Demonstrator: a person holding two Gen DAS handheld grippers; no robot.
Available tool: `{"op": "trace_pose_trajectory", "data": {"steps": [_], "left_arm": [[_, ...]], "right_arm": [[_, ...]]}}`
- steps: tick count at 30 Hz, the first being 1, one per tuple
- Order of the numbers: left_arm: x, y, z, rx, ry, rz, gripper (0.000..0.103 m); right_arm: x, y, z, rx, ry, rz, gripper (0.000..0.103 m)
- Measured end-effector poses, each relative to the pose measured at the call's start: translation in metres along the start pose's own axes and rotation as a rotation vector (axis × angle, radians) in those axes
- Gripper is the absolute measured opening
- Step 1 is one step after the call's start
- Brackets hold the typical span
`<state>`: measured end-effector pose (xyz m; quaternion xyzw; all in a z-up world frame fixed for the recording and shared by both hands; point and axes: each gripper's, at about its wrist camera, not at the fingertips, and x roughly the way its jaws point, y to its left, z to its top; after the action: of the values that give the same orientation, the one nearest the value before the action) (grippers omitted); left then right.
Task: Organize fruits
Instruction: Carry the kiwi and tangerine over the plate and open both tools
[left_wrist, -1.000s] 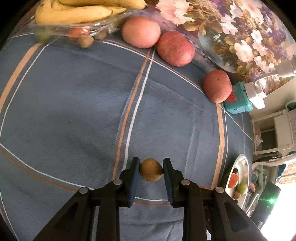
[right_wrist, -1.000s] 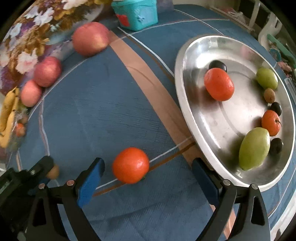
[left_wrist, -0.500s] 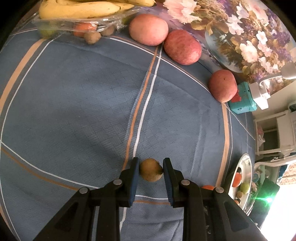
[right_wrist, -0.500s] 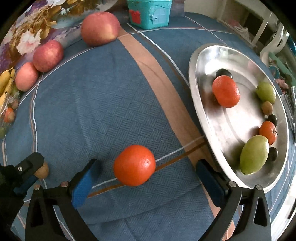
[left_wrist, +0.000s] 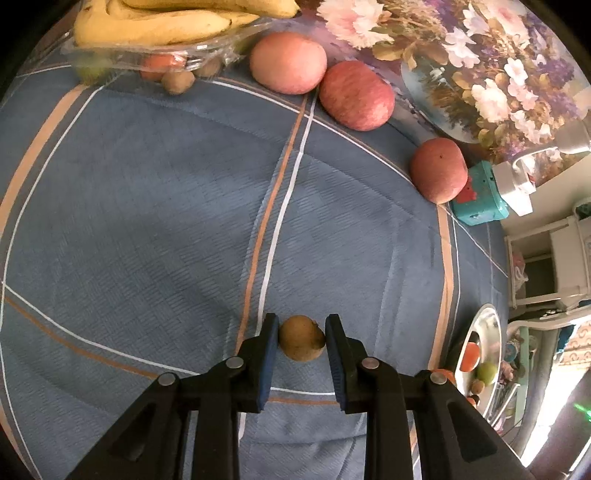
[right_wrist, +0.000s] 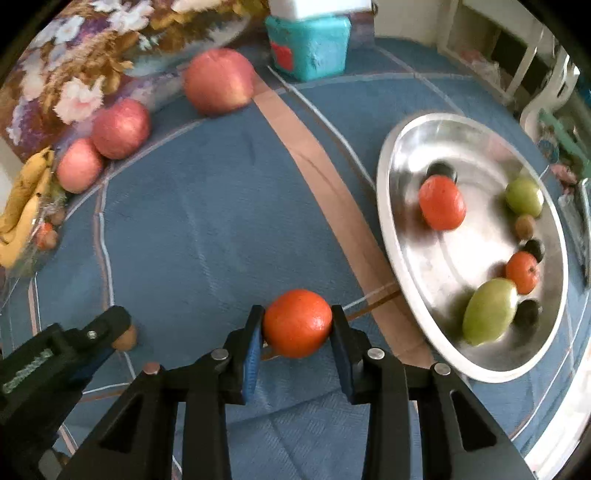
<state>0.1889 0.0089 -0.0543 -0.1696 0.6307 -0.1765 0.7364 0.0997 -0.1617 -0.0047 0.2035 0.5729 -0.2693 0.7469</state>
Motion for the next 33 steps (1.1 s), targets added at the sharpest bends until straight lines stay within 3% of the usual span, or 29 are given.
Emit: {"op": "trace_pose_trajectory", "data": {"steps": [9, 21, 27, 33], "left_arm": [[-0.019, -0.017, -0.006, 0.042, -0.042, 0.002, 0.028], [-0.03, -0.061, -0.024, 0.126, -0.081, -0.005, 0.028], [-0.02, -0.102, -0.041, 0.209, -0.058, -0.025, 0.028], [-0.005, -0.145, -0.063, 0.314, -0.005, -0.069, 0.028]], "right_arm": [[-0.048, 0.0, 0.003, -0.044, -0.103, 0.05, 0.036], [-0.058, -0.03, 0.01, -0.026, -0.117, 0.075, 0.036], [-0.053, -0.057, 0.02, -0.014, -0.123, 0.05, 0.037], [-0.046, -0.113, 0.04, 0.111, -0.139, -0.031, 0.037]]}}
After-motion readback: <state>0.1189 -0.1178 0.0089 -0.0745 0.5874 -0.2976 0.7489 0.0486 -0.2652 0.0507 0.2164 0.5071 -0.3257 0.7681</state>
